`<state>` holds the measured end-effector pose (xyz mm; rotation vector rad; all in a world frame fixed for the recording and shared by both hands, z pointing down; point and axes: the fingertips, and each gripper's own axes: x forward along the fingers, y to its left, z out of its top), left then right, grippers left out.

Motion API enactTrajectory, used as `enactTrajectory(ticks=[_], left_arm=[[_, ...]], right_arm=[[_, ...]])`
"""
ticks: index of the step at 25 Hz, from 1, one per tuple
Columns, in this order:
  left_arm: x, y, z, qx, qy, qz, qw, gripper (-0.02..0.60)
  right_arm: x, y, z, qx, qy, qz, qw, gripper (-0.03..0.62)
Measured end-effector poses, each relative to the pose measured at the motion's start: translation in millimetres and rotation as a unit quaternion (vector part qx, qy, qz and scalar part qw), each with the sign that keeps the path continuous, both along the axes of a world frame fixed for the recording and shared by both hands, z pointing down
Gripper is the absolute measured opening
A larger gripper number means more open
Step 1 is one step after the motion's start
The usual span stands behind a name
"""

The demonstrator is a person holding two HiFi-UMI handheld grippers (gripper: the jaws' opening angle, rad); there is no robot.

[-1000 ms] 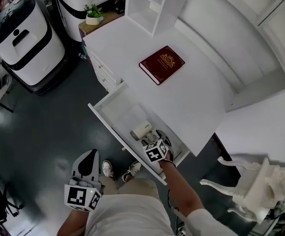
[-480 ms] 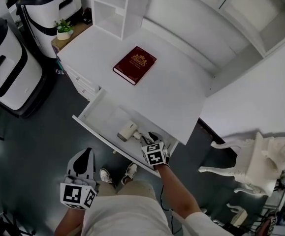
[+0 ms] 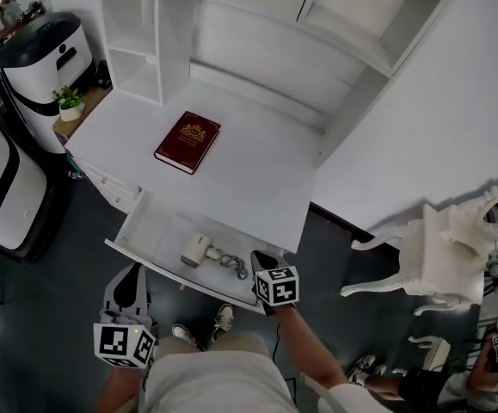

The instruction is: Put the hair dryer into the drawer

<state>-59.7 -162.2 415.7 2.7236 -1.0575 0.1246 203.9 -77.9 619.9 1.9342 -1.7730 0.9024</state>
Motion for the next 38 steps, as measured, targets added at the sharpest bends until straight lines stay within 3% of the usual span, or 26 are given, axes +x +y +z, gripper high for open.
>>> enactTrajectory(ticks=[9,16,23,30,38], left_arm=[[2,-25,-58,0.060,0.022,-0.010,0.9979,0.015],[-6,-29,-107,0.085,0.056,-0.024,0.9945,0.015],[-21,-32,-143,0.115,0.069,-0.048,0.9898,0.015],[-45,-34,-151,0.130,0.066,-0.079,0.9861,0.015],[-66,-39,-138,0.120,0.047,-0.110,0.9856,0.015]], right_arm=[[61,12,-126,0.148,-0.005,0.063,0.987,0.010],[55,9,-231,0.247,0.068,0.016,0.966,0.011],[49,18,-299,0.322,0.071,0.006,0.944,0.011],[43,39,-341,0.359,0.109,0.010,0.927,0.010],[41,54,-348,0.354,0.118,0.017,0.928,0.011]])
